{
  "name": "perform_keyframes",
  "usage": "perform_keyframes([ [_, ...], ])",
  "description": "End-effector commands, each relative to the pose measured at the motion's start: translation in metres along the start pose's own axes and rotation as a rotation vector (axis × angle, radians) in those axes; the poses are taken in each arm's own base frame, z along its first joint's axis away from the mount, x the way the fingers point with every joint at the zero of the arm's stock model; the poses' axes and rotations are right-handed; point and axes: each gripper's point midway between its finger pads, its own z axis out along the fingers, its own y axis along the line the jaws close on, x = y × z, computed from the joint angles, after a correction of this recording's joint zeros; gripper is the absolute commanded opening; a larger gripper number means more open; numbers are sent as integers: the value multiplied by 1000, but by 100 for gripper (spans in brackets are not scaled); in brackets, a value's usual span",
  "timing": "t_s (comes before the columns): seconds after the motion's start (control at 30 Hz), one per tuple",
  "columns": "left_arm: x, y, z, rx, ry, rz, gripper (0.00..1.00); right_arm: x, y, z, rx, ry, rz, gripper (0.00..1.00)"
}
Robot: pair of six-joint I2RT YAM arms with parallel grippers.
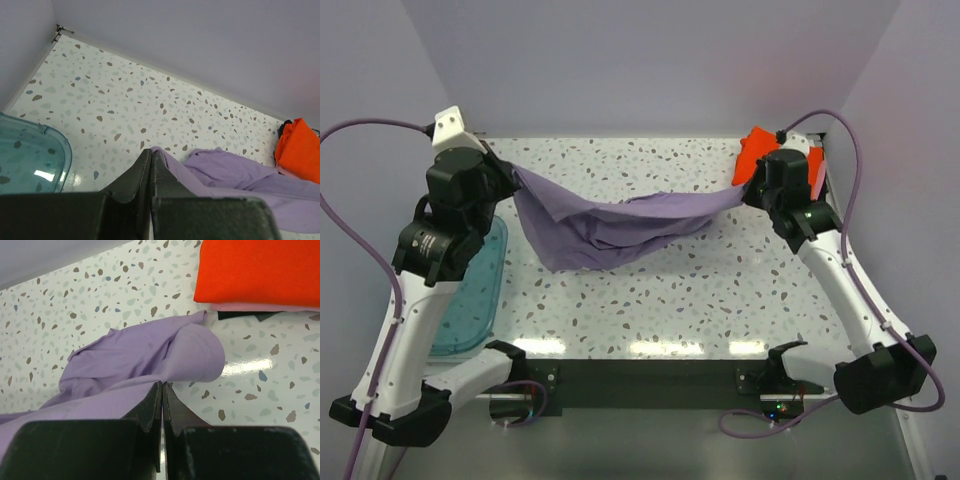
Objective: Fold and stack the t-shirts
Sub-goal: Flatten the tshirt out
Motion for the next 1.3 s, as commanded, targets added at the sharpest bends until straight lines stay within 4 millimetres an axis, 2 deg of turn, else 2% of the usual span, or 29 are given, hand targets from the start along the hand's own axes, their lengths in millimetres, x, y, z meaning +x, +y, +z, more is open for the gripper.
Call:
perform_keyframes([
  [0.0, 4, 3, 8, -11, -15, -6, 0, -20, -9, -24, 38, -35, -50, 0],
  [0.13, 31, 1, 24, -4, 38, -13, 0, -14, -11, -16, 36, -7, -60, 0],
  [0.23, 36, 4, 49, -43, 39, -22, 0, -22, 8, 5, -36, -11, -63, 0],
  [0.27, 33, 9, 60, -65, 27, -38, 0, -17, 13, 29, -40, 16, -72, 0],
  [0.3, 23, 4, 72, -50, -13, -68, 0, -44, 29, 34, -73, -45, -58, 0],
  [0.37, 9, -7, 107, -27, -74, -110, 0, -48, 44, 75, -85, -28, -71, 0],
  [0.4, 15, -9, 132, -39, -66, -109, 0, -86, 64, 81, -121, -102, -57, 0],
  [0.47, -27, -27, 152, 8, -164, -125, 0, -112, 81, 98, -150, -127, -55, 0],
  [0.5, -21, -32, 181, -2, -137, -110, 0, -135, 97, 111, -173, -154, -52, 0],
  [0.53, -69, -56, 177, 76, -214, -124, 0, -151, 104, 112, -190, -187, -54, 0],
  [0.57, -87, -60, 183, 91, -232, -120, 0, -167, 111, 112, -204, -217, -51, 0],
  [0.6, -105, -69, 185, 112, -258, -117, 0, -200, 124, 99, -233, -289, -45, 0],
  [0.63, -150, -91, 179, 172, -344, -112, 0, -217, 128, 92, -246, -328, -46, 0],
  [0.7, -177, -102, 178, 198, -394, -101, 0, -261, 138, 58, -288, -454, -28, 0],
  [0.73, -218, -111, 145, 249, -499, -111, 0, -275, 140, 41, -302, -502, -30, 0],
  [0.77, -234, -114, 134, 282, -552, -118, 0, -286, 141, 29, -309, -542, -29, 0],
  [0.8, -257, -114, 101, 313, -622, -131, 0, -296, 139, 18, -309, -586, -24, 0],
  [0.83, -250, -107, 108, 294, -617, -118, 0, -308, 136, -4, -305, -634, -25, 0],
  [0.87, -262, -105, 93, 308, -672, -127, 0, -312, 132, -13, -297, -653, -28, 0],
  [0.9, -270, -101, 72, 310, -701, -129, 0, -308, 128, -10, -284, -647, -35, 0],
  [0.97, -257, -89, 79, 265, -664, -104, 0, -309, 117, -23, -257, -661, -43, 0],
  [1.0, -257, -86, 71, 258, -663, -104, 0, -293, 112, -5, -240, -616, -52, 0],
  [1.07, -228, -77, 91, 228, -585, -86, 0, -281, 103, -10, -239, -590, -34, 0],
  [1.1, -225, -72, 80, 222, -582, -91, 0, -251, 93, 13, -214, -515, -42, 0],
  [1.13, -194, -61, 99, 185, -509, -95, 0, -236, 88, 18, -209, -484, -27, 0],
  [1.17, -180, -56, 100, 175, -483, -104, 0, -231, 82, 3, -212, -490, -13, 0],
  [1.2, -178, -51, 79, 187, -496, -122, 0, -187, 68, 29, -181, -401, -18, 0],
  [1.23, -130, -36, 100, 151, -400, -133, 0, -169, 61, 33, -172, -366, 1, 0],
  [1.27, -112, -26, 99, 130, -372, -152, 0, -159, 55, 21, -176, -359, 14, 0],
])
